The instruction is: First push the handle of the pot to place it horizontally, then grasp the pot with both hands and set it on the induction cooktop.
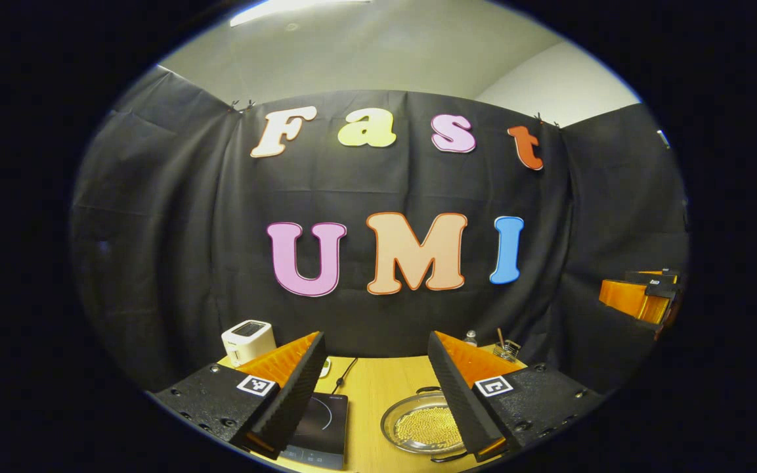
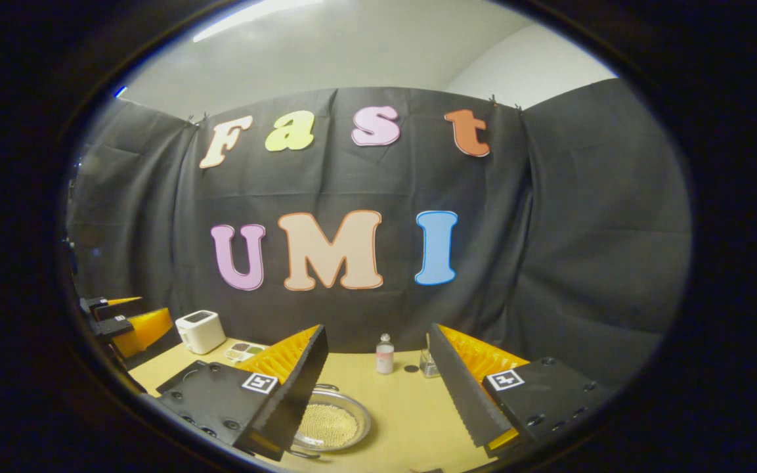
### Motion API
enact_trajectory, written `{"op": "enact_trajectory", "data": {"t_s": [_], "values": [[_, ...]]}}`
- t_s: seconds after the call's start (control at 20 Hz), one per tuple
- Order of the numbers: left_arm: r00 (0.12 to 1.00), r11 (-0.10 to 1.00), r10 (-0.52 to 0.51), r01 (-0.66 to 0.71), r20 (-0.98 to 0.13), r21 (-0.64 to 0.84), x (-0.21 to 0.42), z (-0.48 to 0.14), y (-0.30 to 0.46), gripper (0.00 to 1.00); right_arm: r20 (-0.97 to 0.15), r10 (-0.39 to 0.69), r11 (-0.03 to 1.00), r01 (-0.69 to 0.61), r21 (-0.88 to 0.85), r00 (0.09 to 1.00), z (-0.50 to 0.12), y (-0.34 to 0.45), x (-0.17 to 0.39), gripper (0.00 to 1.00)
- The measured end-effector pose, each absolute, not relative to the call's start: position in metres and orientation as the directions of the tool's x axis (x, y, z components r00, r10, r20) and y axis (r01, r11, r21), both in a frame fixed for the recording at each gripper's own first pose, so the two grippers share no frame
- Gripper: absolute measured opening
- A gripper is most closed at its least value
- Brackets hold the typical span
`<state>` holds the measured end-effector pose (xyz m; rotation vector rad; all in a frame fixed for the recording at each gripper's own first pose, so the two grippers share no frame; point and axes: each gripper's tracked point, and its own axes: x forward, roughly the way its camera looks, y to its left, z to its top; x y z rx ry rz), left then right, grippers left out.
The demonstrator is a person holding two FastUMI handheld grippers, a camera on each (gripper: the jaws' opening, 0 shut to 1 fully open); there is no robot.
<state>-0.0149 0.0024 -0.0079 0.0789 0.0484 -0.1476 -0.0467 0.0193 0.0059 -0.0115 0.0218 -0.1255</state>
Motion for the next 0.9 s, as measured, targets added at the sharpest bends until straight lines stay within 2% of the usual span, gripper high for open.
{"op": "enact_trajectory", "data": {"t_s": [0.05, 0.45, 0.5, 0.7, 0.8, 0.85, 0.9], "values": [[0.986, 0.985, -0.158, 0.162, -0.062, 0.065, -0.016, -0.011, 0.002, 0.95, -0.024, -0.133, 0.991, 0.133, -0.012, 0.991, 0.007, 0.021, -0.05, 0.94], [0.98, 0.979, -0.19, 0.193, -0.054, 0.069, -0.021, -0.005, 0.017, 0.95, -0.027, -0.177, 0.984, 0.176, -0.031, 0.984, 0.009, 0.029, -0.062, 0.94], [0.98, 0.978, -0.19, 0.194, -0.051, 0.075, -0.023, -0.004, 0.019, 0.91, -0.03, -0.177, 0.984, 0.176, -0.029, 0.984, 0.007, 0.031, -0.063, 0.94], [0.98, 0.979, -0.19, 0.194, -0.064, 0.067, -0.028, -0.01, 0.026, 0.91, -0.045, -0.177, 0.984, 0.175, -0.037, 0.983, -0.001, 0.035, -0.061, 0.94], [0.983, 0.982, -0.175, 0.179, -0.062, 0.066, -0.028, -0.009, 0.034, 0.95, -0.042, -0.163, 0.986, 0.162, -0.026, 0.986, -0.001, 0.041, -0.059, 0.94], [0.984, 0.983, -0.165, 0.169, -0.06, 0.067, -0.027, -0.01, 0.038, 0.95, -0.041, -0.154, 0.988, 0.154, -0.017, 0.987, -0.002, 0.045, -0.058, 0.99], [0.986, 0.985, -0.156, 0.16, -0.056, 0.069, -0.026, -0.008, 0.041, 0.95, -0.041, -0.142, 0.99, 0.142, -0.007, 0.989, -0.003, 0.048, -0.055, 0.94]]}}
